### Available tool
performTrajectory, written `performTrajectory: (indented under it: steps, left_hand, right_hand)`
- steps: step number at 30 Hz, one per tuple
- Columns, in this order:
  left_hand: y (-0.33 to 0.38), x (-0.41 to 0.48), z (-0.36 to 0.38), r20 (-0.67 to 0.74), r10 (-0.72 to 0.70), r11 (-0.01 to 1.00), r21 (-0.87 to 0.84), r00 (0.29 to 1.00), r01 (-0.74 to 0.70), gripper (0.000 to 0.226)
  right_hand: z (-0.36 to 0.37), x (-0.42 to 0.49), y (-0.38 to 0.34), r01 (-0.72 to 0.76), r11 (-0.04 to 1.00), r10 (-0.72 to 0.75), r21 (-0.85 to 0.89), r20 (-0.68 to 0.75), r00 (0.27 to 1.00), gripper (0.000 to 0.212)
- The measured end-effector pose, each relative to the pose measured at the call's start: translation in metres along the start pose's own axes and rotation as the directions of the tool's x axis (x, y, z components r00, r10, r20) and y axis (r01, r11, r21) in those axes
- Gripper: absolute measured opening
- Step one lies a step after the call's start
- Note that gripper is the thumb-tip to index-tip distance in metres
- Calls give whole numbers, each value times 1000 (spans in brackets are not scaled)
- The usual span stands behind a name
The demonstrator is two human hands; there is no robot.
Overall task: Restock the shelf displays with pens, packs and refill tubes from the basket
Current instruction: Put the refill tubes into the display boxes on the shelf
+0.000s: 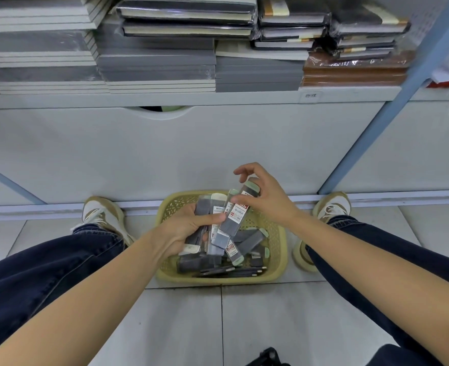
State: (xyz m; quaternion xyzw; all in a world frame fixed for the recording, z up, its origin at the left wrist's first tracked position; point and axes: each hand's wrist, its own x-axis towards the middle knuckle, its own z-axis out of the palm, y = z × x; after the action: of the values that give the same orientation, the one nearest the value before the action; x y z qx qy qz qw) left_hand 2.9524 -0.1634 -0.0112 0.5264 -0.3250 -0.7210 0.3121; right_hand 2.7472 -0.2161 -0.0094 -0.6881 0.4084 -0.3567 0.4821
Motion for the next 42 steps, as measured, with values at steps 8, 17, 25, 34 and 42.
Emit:
performTrajectory:
  steps: [8, 17, 25, 34, 42]
  left_hand:
    - [-2, 3, 14, -166, 77, 993, -81, 983, -91, 38]
    - [22, -2, 15, -254, 132, 983, -91, 958, -159, 36]
    - [96, -31, 27, -212, 290, 957, 58, 933, -285, 41]
    - [235, -101, 62, -144, 578, 811, 211, 803, -545, 26]
    - [314, -135, 85, -109, 724, 688, 175, 681, -704, 23]
  right_hand:
    - [26, 0, 4, -252, 963, 256, 98, -24, 966, 63]
    - [18, 7, -17, -368, 872, 356, 322, 99, 929, 25]
    - [-45, 27, -104, -124, 957, 128, 261, 2, 992, 27]
    - [-136, 53, -275, 344, 934, -285, 99, -377, 881, 21]
    - [-212, 96, -372, 478, 859, -481, -183, -606, 634, 15]
